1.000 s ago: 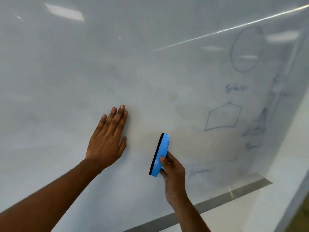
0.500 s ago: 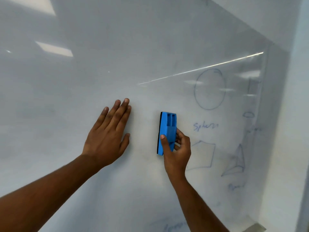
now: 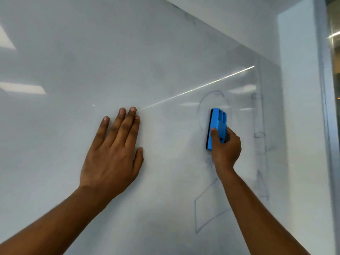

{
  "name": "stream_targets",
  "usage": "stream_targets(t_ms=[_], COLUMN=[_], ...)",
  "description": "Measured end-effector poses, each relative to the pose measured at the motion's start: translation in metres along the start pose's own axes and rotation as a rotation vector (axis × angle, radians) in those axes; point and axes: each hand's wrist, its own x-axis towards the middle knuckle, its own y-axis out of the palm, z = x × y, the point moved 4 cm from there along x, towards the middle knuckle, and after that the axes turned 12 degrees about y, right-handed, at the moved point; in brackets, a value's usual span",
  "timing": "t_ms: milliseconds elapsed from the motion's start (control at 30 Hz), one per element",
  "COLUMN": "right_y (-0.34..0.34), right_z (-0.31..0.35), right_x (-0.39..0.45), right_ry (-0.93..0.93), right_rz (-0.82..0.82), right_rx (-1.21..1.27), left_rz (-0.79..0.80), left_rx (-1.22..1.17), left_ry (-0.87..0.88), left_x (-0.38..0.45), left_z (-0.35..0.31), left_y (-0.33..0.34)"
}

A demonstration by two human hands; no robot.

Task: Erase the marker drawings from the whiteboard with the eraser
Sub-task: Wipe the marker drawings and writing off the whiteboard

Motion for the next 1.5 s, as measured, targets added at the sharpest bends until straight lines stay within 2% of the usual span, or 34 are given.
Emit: stream_targets(t_ms=[33,100,233,333,400,533,633,700,800,867,900,967,1033,1100,1133,1167,1200,1300,1367,1400,1433,1500], right_y=[-0.004,-0.005,0.020,0.034,0.034,0.003,-0.015,-0.011,0.007,0.018,0.021,0.022,0.015,0.010,0.011,0.014,0.016,0.025,0.027,0.027,0.026,0.019], right_z=[-0.012,-0.024,0.005,0.037,0.047,0.005,-0.039,-0.047,-0.022,0.010,0.025,0.045,0.043,0.029,0.025,0.023,0.024,0.026,0.028,0.031,0.032,0.028], right_x=[0.000,-0.024,-0.071,-0.031,0.025,0.124,0.118,0.073,0.016,0.033,0.055,0.115,0.178,0.205,0.200,0.185,0.162,0.076,0.069,0.086,0.110,0.168], right_ry=[0.051,0.009,-0.375,-0.568,-0.520,-0.203,-0.117,-0.255,-0.686,-0.895,-0.910,-0.750,-0.479,-0.260,-0.208,-0.214,-0.295,-0.797,-1.044,-1.041,-0.952,-0.615], right_rz=[-0.044,-0.099,0.078,0.178,0.136,0.002,-0.035,0.027,0.311,0.408,0.396,0.280,0.129,0.044,0.026,0.020,0.037,0.315,0.434,0.426,0.370,0.210], right_rx=[-0.029,-0.055,0.020,0.026,0.033,0.012,-0.019,0.012,0.009,-0.021,-0.024,-0.027,-0.015,0.022,0.018,0.009,0.015,0.046,0.013,0.007,0.013,0.025], left_rz=[-0.003,-0.007,0.026,0.026,0.018,-0.006,-0.019,-0.036,-0.032,-0.037,-0.039,-0.046,-0.056,-0.053,-0.049,-0.043,-0.038,-0.027,-0.017,-0.014,-0.012,-0.013], left_rx=[0.004,-0.011,-0.017,0.005,0.019,0.044,0.095,0.113,0.155,0.173,0.174,0.177,0.181,0.189,0.193,0.196,0.200,0.203,0.205,0.201,0.198,0.197], left_ry=[0.002,-0.016,-0.001,-0.038,-0.062,-0.097,-0.121,-0.123,-0.118,-0.115,-0.112,-0.110,-0.113,-0.116,-0.118,-0.117,-0.115,-0.116,-0.116,-0.118,-0.116,-0.119], left_x=[0.001,0.001,0.010,0.037,0.059,0.084,0.086,0.085,0.083,0.084,0.084,0.084,0.084,0.084,0.084,0.085,0.085,0.084,0.083,0.084,0.085,0.086], left_z=[-0.001,-0.001,-0.014,-0.036,-0.053,-0.074,-0.082,-0.084,-0.083,-0.083,-0.083,-0.083,-0.083,-0.084,-0.084,-0.084,-0.084,-0.085,-0.084,-0.084,-0.083,-0.083], left_y=[0.001,0.001,0.005,0.016,0.023,0.038,0.045,0.047,0.047,0.046,0.046,0.046,0.047,0.048,0.048,0.048,0.048,0.048,0.048,0.048,0.048,0.047])
